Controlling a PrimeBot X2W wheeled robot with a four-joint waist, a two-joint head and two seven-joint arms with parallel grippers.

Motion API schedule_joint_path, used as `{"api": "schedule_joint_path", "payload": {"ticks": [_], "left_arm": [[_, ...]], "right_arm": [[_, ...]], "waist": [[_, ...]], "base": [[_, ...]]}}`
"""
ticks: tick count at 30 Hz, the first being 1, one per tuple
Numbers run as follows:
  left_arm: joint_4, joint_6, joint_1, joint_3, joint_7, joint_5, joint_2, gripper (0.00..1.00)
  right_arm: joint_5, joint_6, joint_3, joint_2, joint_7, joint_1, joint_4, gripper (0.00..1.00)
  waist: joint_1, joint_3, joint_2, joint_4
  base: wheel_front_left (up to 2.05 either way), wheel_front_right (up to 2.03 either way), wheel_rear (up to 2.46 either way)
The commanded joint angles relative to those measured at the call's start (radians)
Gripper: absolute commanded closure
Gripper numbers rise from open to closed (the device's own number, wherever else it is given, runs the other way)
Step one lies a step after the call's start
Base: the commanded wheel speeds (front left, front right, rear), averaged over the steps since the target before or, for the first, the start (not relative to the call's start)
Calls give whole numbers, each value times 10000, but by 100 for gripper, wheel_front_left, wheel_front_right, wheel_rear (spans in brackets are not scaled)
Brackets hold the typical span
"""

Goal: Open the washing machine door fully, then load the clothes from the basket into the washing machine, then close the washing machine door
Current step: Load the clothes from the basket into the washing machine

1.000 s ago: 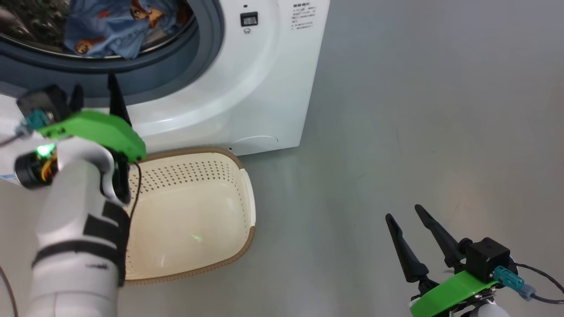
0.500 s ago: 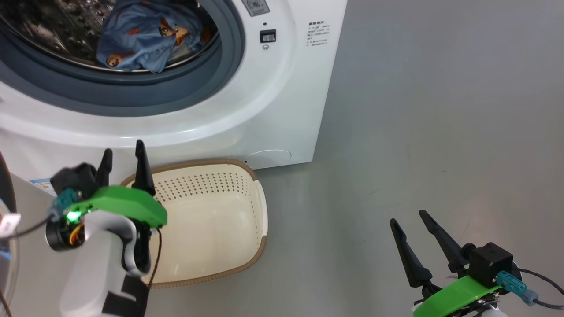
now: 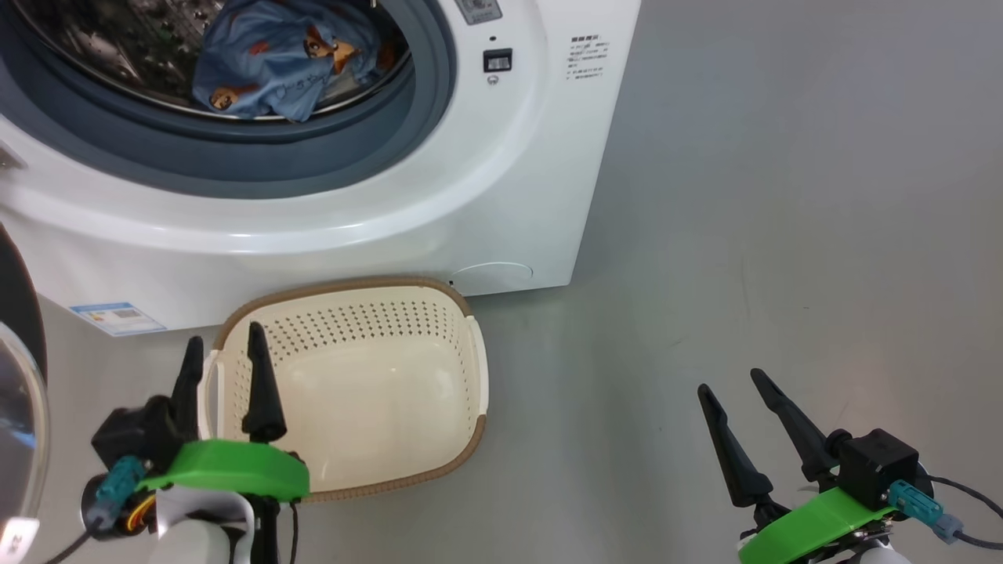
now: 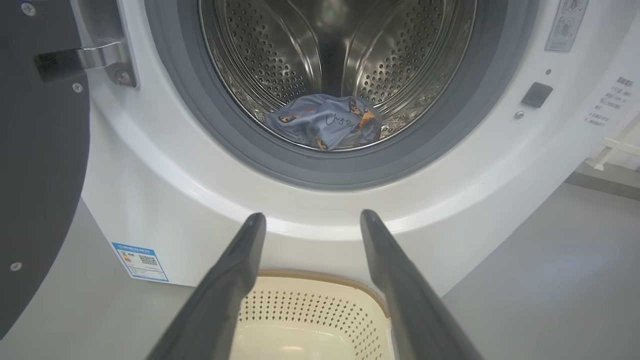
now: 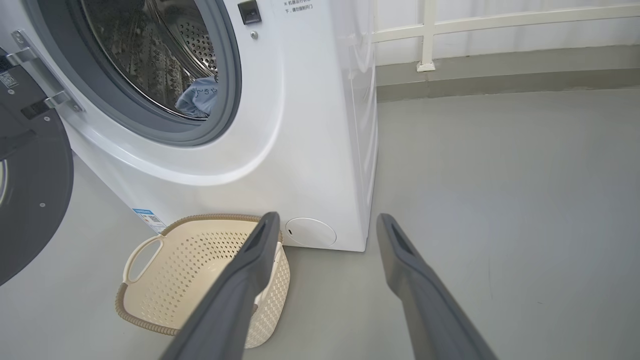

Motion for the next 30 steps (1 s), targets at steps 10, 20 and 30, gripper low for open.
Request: {"api": "schedule_joint_path", "payload": {"ticks": [10, 20, 30], "left_arm": [[-1707, 461, 1191, 347, -62, 209, 274, 0], [-1993, 597, 1644, 430, -62, 179, 273, 0], [-1652, 558, 1190, 407, -62, 279, 273, 0]], "right_arm": [[-32, 16, 223, -129, -49, 3, -272, 0], [-28, 16, 235, -104, -49, 35, -253, 0], [-13, 16, 318, 8, -49, 12, -256, 0]], "waist": [[0, 186, 0, 7], [0, 136, 0, -56], [0, 246, 0, -301]], "base": [[0, 0, 0], [0, 0, 0], [0, 0, 0]]}}
